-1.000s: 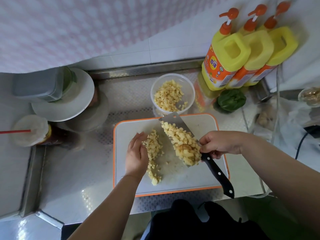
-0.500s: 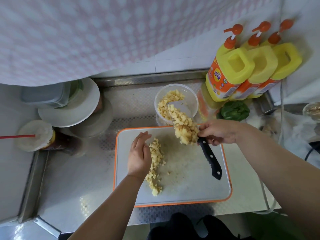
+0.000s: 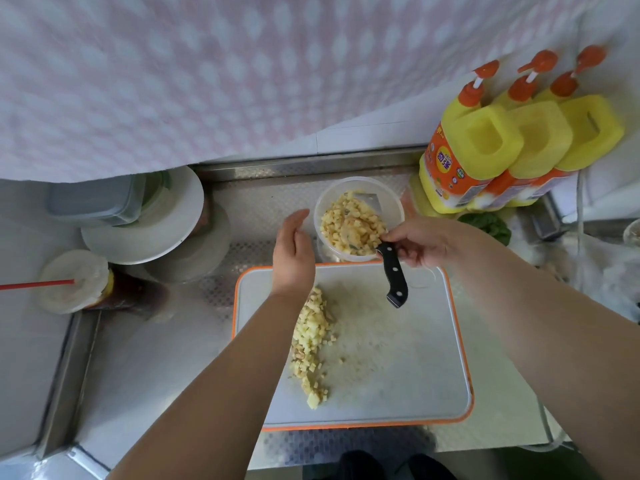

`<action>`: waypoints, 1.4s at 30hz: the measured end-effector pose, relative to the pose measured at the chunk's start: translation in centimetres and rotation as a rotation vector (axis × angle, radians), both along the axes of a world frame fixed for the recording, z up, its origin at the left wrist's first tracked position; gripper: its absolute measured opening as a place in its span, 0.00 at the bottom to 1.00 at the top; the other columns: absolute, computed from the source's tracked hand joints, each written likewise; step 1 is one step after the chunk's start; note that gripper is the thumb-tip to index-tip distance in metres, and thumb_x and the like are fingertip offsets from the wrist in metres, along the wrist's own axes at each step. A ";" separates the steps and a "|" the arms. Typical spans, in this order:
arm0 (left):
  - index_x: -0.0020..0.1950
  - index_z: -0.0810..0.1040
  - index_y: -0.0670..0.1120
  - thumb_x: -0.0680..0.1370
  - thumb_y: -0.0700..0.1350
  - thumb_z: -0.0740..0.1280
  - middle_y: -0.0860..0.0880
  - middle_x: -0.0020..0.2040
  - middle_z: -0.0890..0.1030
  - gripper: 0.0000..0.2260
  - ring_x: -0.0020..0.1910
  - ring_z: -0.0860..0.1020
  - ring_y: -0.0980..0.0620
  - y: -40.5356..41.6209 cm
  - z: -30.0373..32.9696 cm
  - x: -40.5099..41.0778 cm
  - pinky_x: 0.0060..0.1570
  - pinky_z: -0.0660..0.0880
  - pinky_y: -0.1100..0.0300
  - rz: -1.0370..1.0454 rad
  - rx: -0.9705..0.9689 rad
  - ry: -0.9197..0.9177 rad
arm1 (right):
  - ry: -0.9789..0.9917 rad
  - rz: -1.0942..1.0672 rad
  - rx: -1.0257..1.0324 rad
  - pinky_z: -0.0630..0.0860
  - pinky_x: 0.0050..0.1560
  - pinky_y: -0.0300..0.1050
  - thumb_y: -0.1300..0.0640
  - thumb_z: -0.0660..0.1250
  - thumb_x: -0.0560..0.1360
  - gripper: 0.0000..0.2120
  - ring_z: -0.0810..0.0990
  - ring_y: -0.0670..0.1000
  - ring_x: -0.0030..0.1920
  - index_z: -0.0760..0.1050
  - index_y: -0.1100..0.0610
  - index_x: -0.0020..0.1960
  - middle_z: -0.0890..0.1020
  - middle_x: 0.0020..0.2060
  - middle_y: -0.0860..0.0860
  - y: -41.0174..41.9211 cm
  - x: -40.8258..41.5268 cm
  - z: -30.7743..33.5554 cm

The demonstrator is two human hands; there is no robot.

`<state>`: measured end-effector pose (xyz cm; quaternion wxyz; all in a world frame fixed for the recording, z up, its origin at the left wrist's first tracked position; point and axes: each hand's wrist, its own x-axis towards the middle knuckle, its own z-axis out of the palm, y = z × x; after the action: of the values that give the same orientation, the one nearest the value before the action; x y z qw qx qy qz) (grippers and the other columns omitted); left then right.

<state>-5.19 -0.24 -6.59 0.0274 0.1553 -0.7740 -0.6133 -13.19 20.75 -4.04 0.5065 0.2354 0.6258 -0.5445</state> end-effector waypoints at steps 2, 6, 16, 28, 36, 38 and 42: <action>0.65 0.74 0.50 0.84 0.39 0.53 0.60 0.56 0.76 0.15 0.50 0.73 0.75 0.2 0.6 -1.6 0.46 0.65 0.82 -0.034 -0.012 -0.026 | -0.018 -0.017 -0.005 0.61 0.20 0.30 0.59 0.62 0.79 0.08 0.69 0.43 0.23 0.76 0.61 0.45 0.81 0.32 0.53 -0.1 -0.3 -0.3; 0.60 0.75 0.53 0.83 0.40 0.57 0.58 0.55 0.79 0.12 0.50 0.76 0.66 0.3 1.2 -4.4 0.49 0.69 0.72 -0.185 -0.107 -0.085 | -0.027 -0.051 -0.042 0.63 0.20 0.30 0.60 0.62 0.79 0.08 0.68 0.42 0.22 0.76 0.63 0.46 0.80 0.33 0.54 -0.3 -0.4 -0.4; 0.74 0.70 0.56 0.83 0.50 0.61 0.54 0.78 0.63 0.18 0.78 0.55 0.53 2.5 1.2 -6.5 0.76 0.51 0.56 -0.676 -0.471 0.019 | -0.058 -0.097 -0.104 0.67 0.19 0.32 0.62 0.62 0.79 0.07 0.68 0.42 0.22 0.75 0.64 0.46 0.76 0.35 0.54 -0.4 -0.7 -1.2; 0.77 0.62 0.60 0.85 0.53 0.49 0.55 0.80 0.56 0.20 0.80 0.50 0.51 4.6 -1.1 -9.7 0.77 0.49 0.48 -0.948 -0.852 0.016 | -0.044 -0.142 -0.173 0.66 0.19 0.31 0.61 0.61 0.79 0.08 0.68 0.42 0.22 0.74 0.62 0.44 0.73 0.37 0.53 0.0 -0.6 -1.9; 0.77 0.64 0.58 0.86 0.53 0.49 0.53 0.79 0.60 0.19 0.79 0.54 0.50 4.8 -1.3 -10.5 0.77 0.51 0.51 -0.969 -0.873 0.027 | -0.008 -0.165 -0.180 0.63 0.19 0.30 0.60 0.59 0.79 0.11 0.67 0.41 0.22 0.75 0.62 0.41 0.72 0.35 0.53 -0.1 -0.2 -1.2; 0.76 0.65 0.58 0.86 0.53 0.49 0.52 0.79 0.61 0.19 0.79 0.55 0.50 4.8 -1.5 -10.6 0.77 0.51 0.52 -0.974 -0.875 0.025 | 0.027 -0.171 -0.151 0.64 0.19 0.31 0.60 0.60 0.79 0.11 0.68 0.42 0.22 0.75 0.63 0.41 0.77 0.30 0.52 -0.1 0.3 -0.6; 0.75 0.66 0.60 0.85 0.52 0.50 0.52 0.80 0.59 0.19 0.79 0.54 0.50 4.8 -1.8 -10.7 0.77 0.51 0.52 -0.964 -0.881 0.022 | 0.085 -0.196 -0.082 0.65 0.22 0.33 0.60 0.61 0.79 0.10 0.72 0.44 0.26 0.76 0.61 0.42 0.80 0.37 0.55 0.2 1.3 -0.4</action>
<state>-15.85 4.58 -8.38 -0.1818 -0.2413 -0.9354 -0.1836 -11.90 20.92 -4.47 0.4331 0.2511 0.5979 -0.6260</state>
